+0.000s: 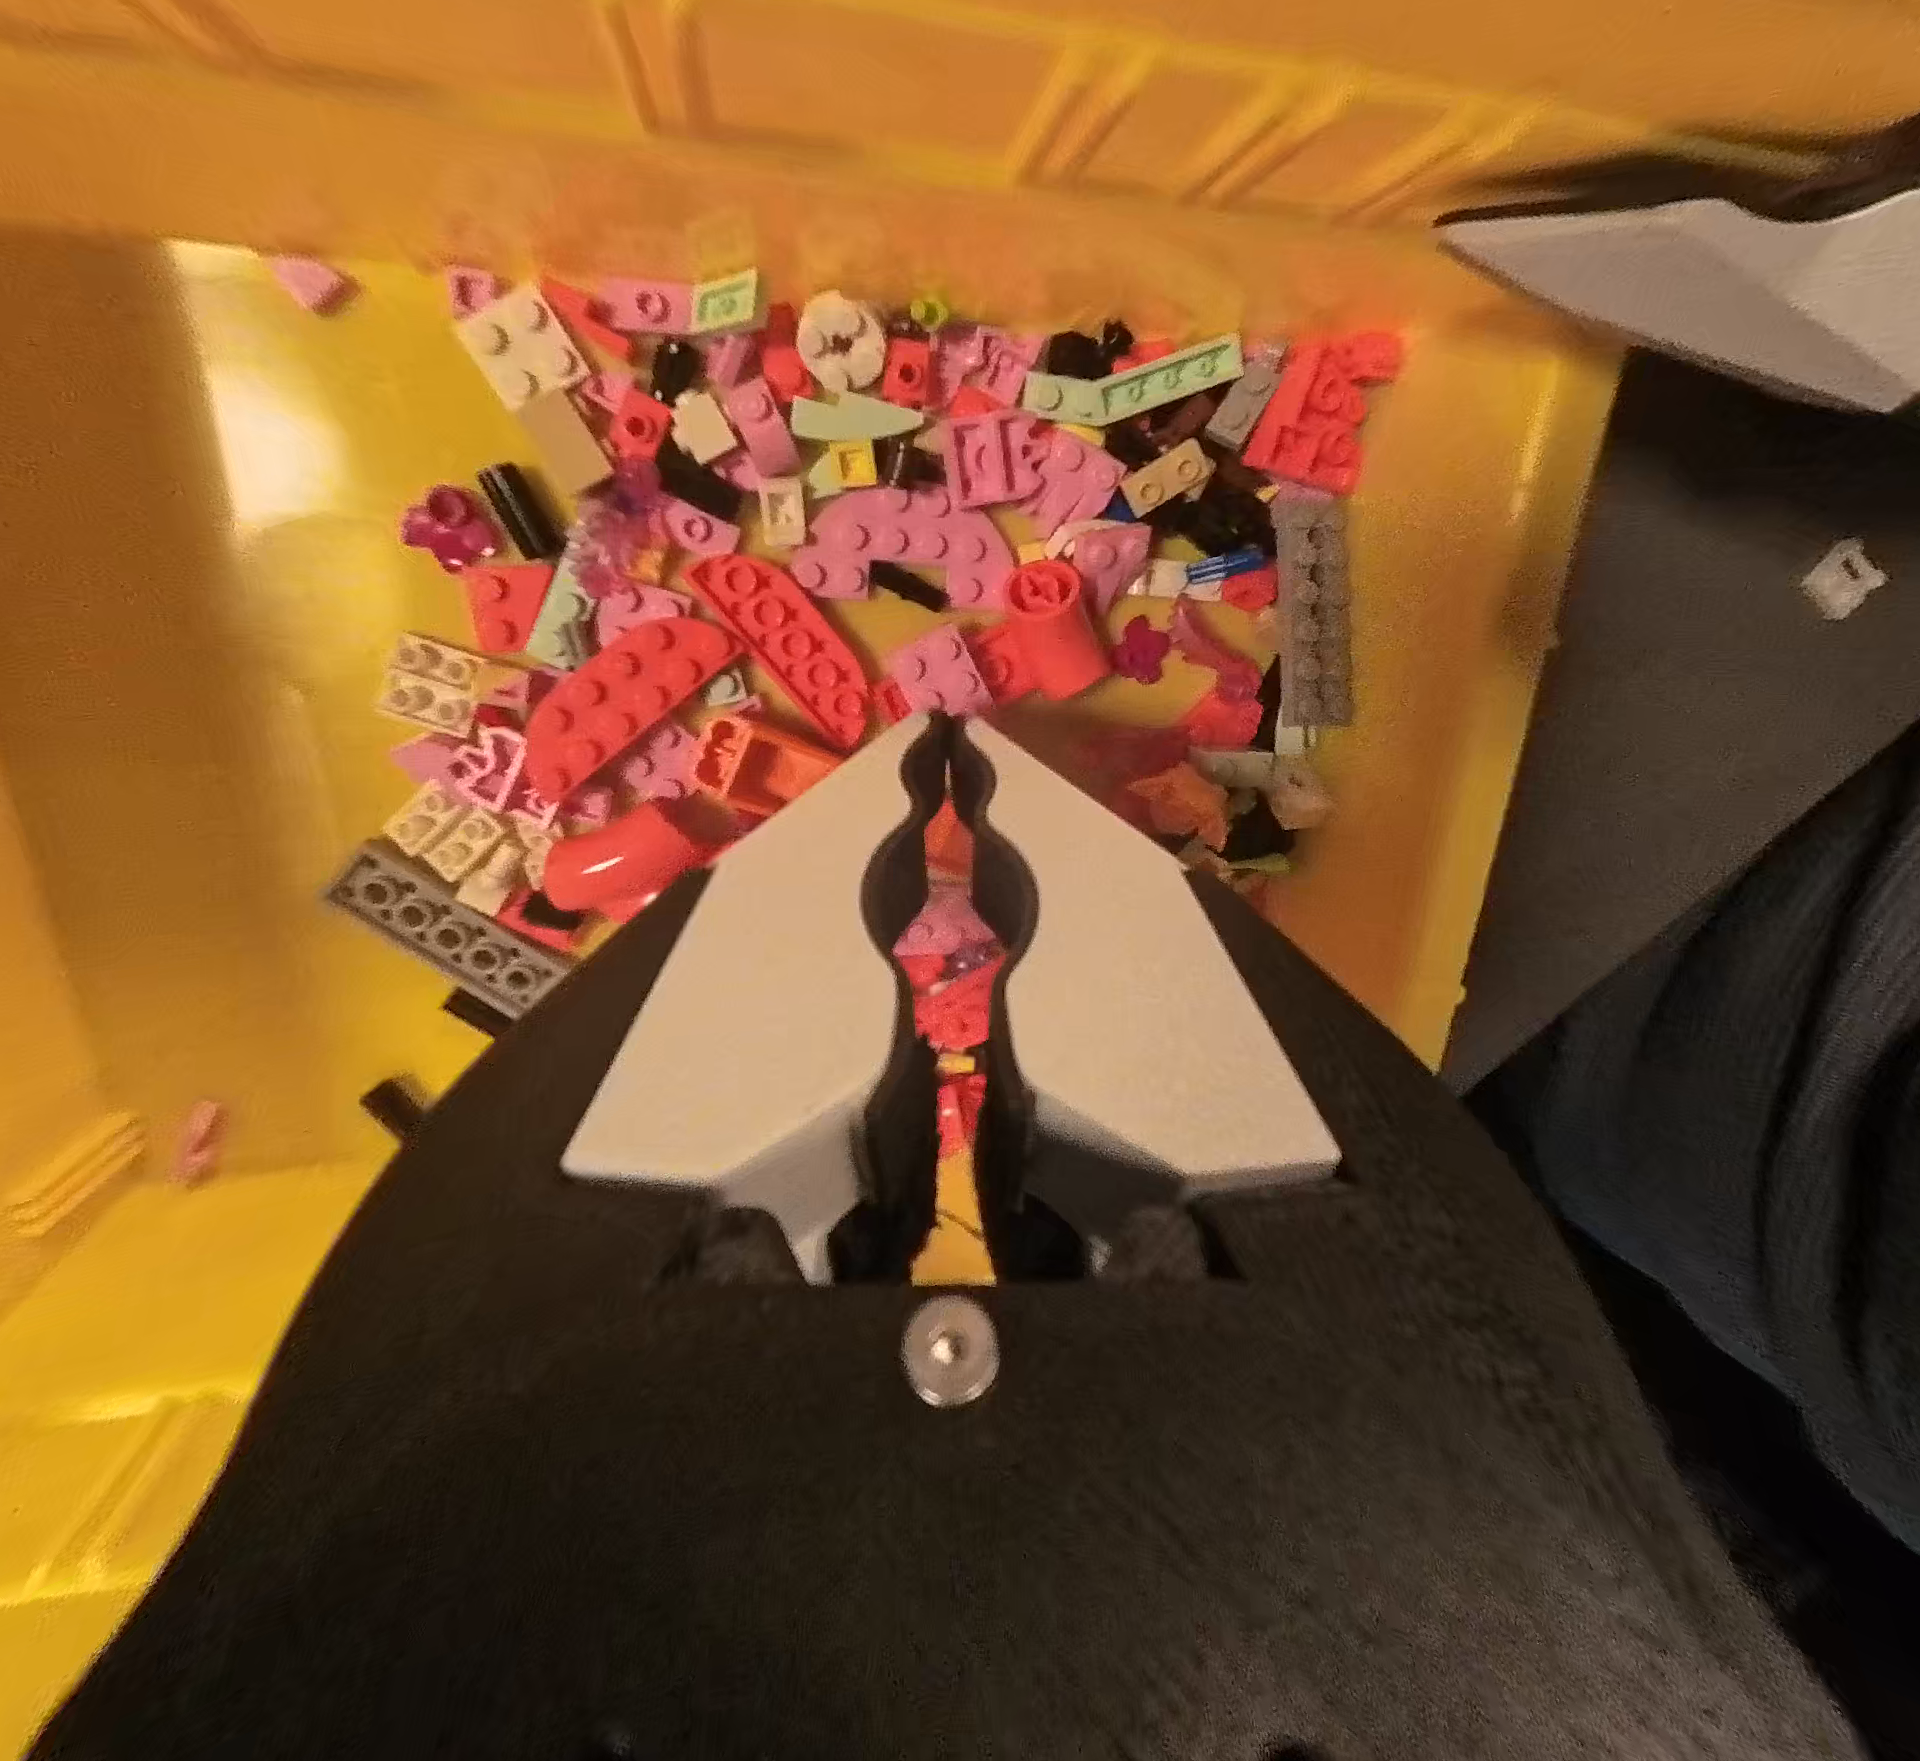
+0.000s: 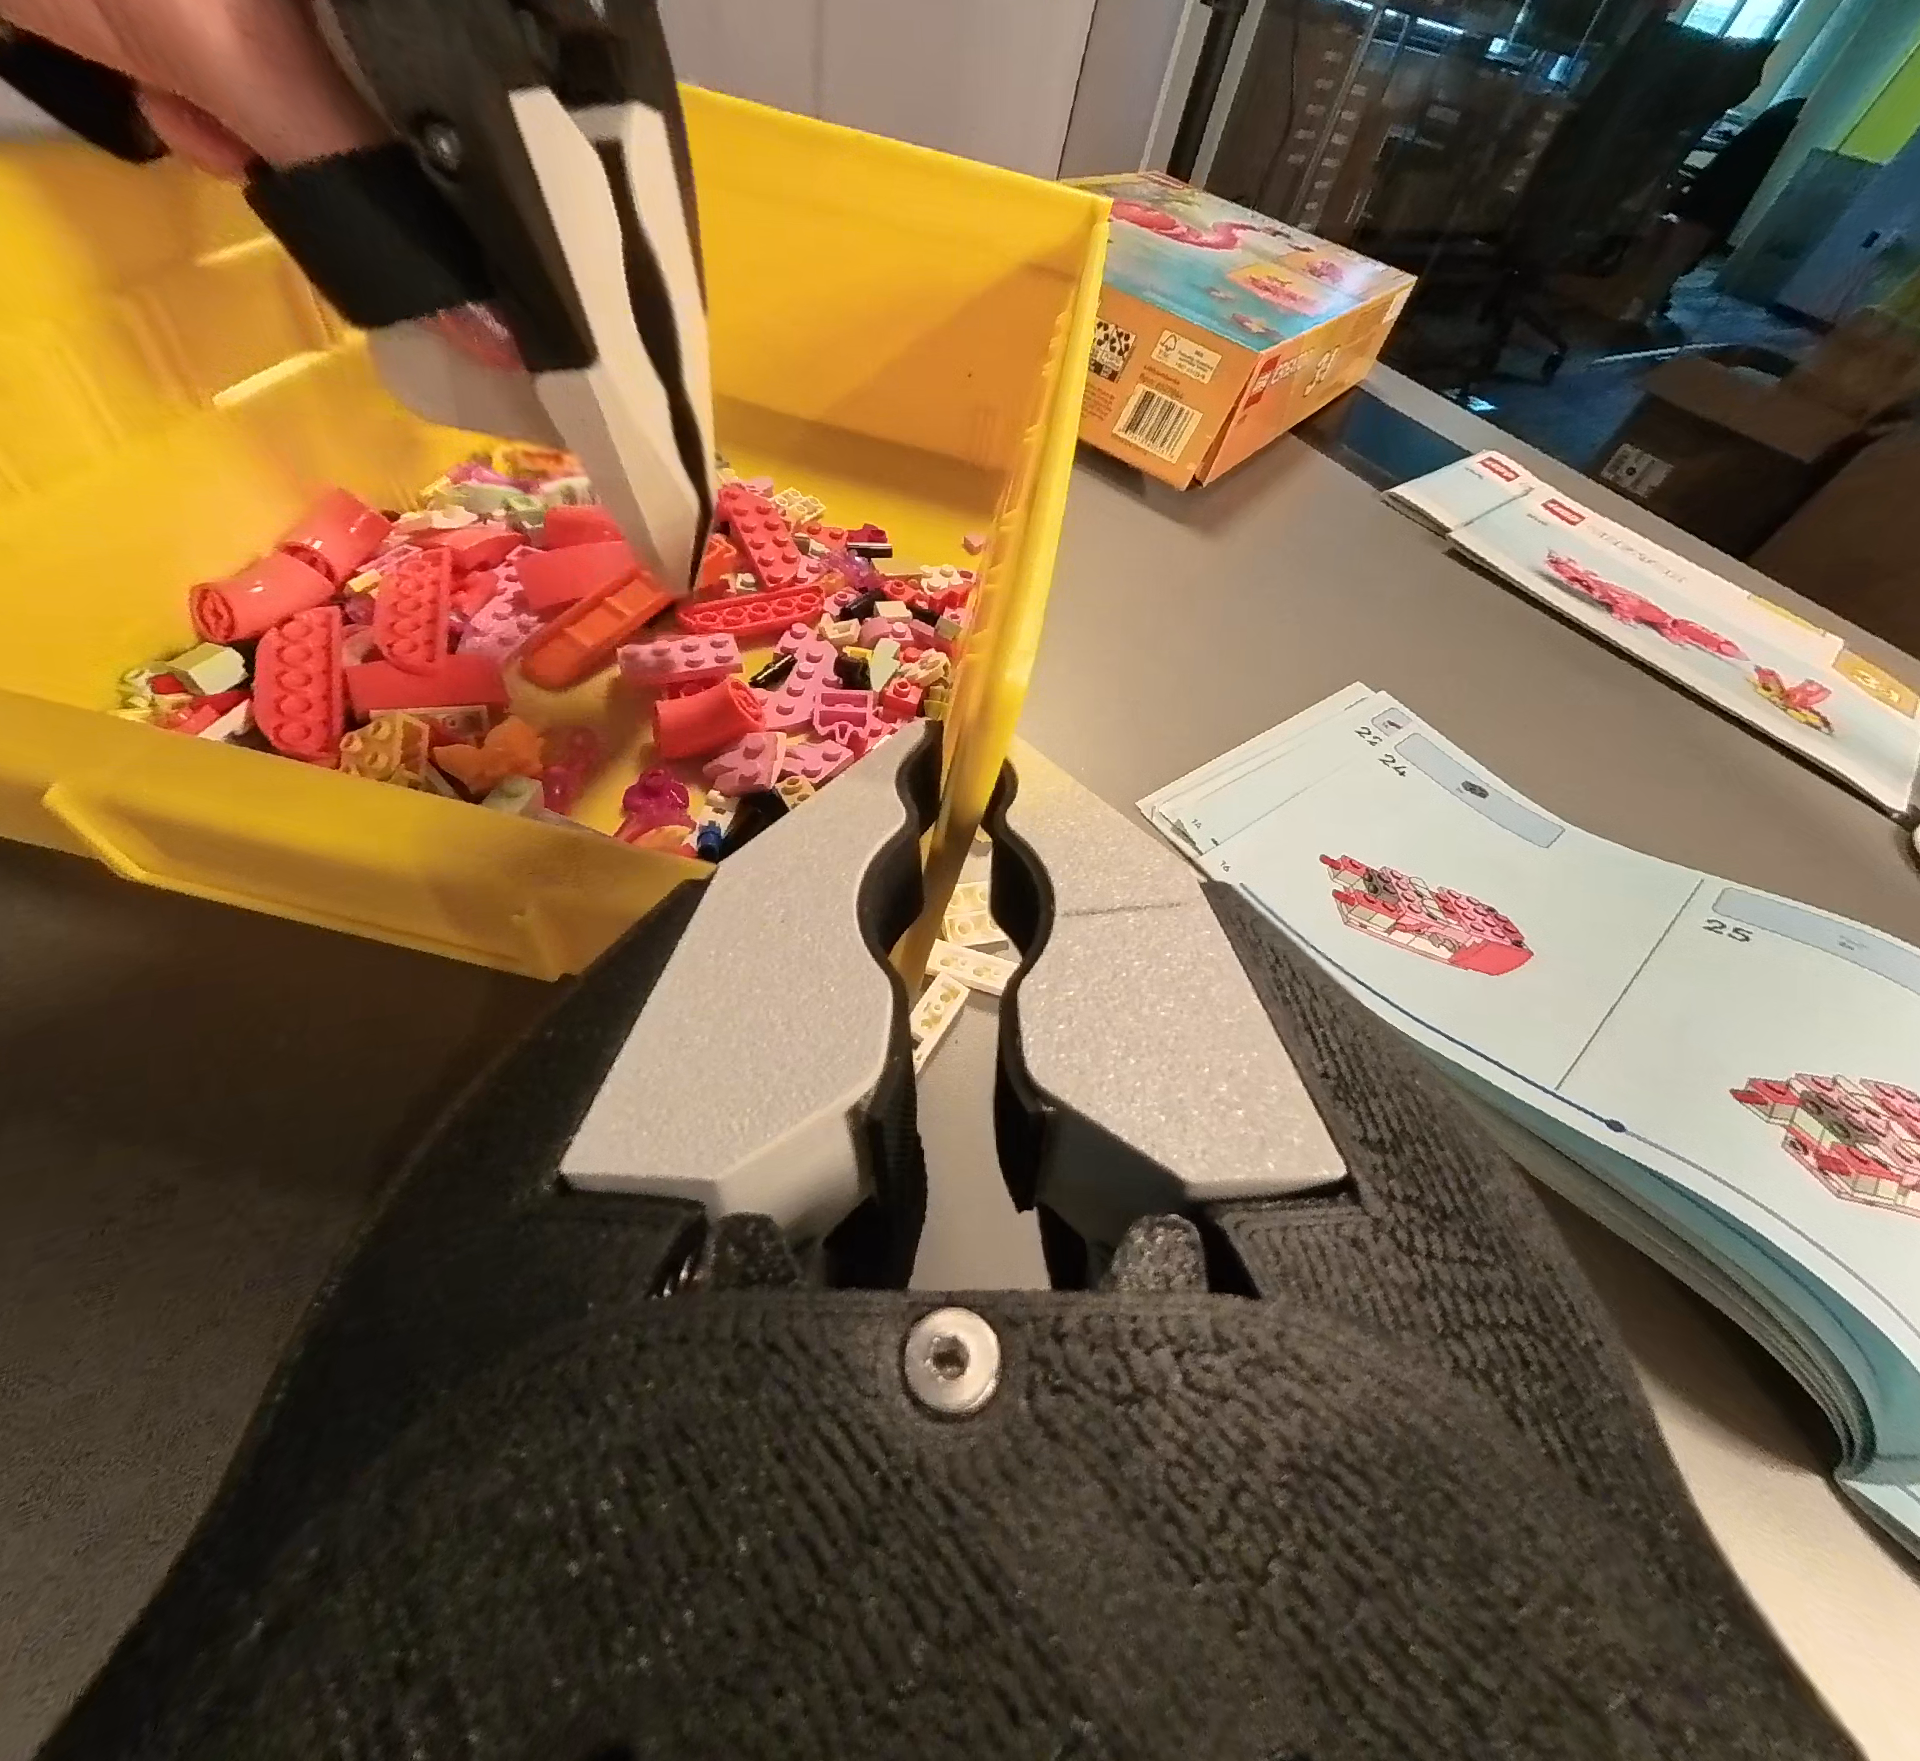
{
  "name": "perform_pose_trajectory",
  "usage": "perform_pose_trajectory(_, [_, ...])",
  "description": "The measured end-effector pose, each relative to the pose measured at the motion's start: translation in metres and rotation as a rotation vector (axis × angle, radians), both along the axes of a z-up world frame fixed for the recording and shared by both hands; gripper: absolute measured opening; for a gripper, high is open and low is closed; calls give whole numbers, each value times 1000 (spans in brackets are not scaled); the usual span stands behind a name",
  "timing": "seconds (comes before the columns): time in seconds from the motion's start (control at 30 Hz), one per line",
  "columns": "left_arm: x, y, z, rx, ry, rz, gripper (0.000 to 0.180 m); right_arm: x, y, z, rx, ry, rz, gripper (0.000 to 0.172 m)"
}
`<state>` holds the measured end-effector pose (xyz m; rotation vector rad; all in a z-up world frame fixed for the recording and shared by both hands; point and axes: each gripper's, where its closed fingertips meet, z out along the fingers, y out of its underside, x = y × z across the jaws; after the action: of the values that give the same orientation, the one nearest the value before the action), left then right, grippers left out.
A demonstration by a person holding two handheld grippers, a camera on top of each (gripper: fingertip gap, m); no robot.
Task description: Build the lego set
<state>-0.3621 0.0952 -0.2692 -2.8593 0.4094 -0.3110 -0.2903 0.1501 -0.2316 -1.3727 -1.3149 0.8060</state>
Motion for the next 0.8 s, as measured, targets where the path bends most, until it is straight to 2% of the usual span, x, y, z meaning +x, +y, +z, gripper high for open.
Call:
perform_pose_trajectory(0.17, [-3,1,13,73,56,-14,0,0,0,0,10,0,4,4])
perform_pose_trajectory(0.23, [1,1,9,57,48,10,22,0,0,0,12,0,3,4])
perform_pose_trajectory(0.27, [3,1,5,43,41,23,27,0,0,0,14,-1,2,4])
perform_pose_trajectory(0.5, [1,0,-16,-55,34,74,26,0,0,0,27,-3,-1,4])
perform_pose_trajectory(0.57, [4,0,-18,-69,16,70,16,0,0,0,28,-3,-1,5])
perform_pose_trajectory(0.7, [1,0,-15,-45,45,54,15,0,0,0,42,-4,2,5])
perform_pose_trajectory(0.8, [-2,5,0,33,60,54,15,2,-1,8,81,28,18,8])
